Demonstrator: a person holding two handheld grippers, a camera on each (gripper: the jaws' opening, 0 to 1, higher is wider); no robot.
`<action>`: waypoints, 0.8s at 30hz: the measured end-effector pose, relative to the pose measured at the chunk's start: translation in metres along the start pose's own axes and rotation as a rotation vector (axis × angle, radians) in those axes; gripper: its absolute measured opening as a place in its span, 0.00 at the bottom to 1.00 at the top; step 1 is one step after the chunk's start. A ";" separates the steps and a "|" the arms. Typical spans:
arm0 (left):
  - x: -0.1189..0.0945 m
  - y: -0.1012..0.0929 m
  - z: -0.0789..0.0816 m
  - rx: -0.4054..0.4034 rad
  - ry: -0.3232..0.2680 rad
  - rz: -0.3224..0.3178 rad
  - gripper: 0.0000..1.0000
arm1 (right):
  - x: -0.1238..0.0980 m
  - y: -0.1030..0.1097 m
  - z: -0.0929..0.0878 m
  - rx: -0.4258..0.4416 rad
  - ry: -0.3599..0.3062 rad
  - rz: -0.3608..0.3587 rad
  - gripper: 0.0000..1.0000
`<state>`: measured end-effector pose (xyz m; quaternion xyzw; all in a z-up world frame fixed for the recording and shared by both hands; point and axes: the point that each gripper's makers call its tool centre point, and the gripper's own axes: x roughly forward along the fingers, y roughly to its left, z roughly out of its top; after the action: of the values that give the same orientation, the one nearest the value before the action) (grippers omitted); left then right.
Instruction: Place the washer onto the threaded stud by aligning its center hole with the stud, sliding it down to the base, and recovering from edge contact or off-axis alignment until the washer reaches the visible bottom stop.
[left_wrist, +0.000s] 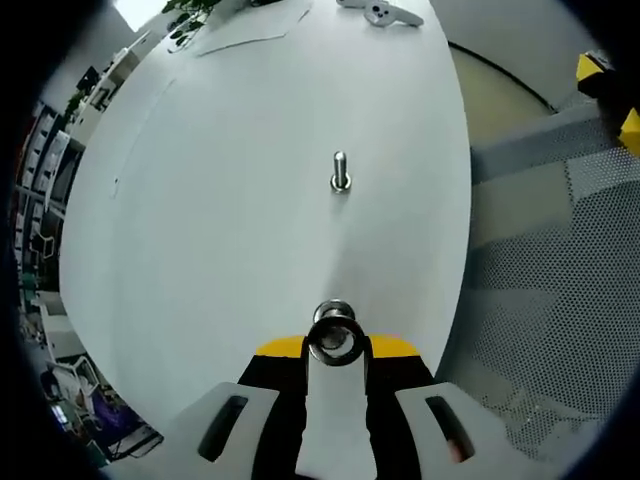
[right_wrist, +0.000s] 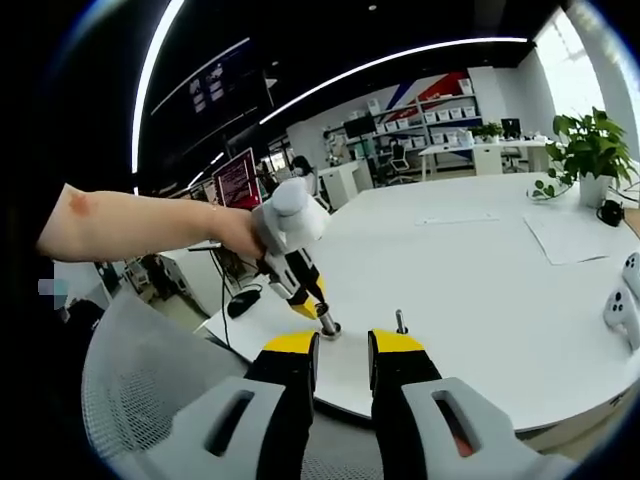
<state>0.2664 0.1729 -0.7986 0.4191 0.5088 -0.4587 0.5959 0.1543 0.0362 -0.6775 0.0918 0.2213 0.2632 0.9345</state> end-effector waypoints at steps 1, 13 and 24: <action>0.000 0.000 0.000 0.000 -0.001 -0.001 0.19 | 0.000 0.000 0.000 0.000 -0.001 0.000 0.22; 0.011 0.002 0.000 0.008 0.013 -0.005 0.19 | 0.001 0.000 -0.001 -0.003 0.006 0.002 0.22; 0.032 0.002 -0.003 0.016 0.050 -0.013 0.19 | 0.000 -0.001 -0.001 -0.001 0.010 -0.002 0.22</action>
<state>0.2698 0.1727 -0.8308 0.4318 0.5227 -0.4557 0.5767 0.1542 0.0357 -0.6790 0.0900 0.2259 0.2630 0.9336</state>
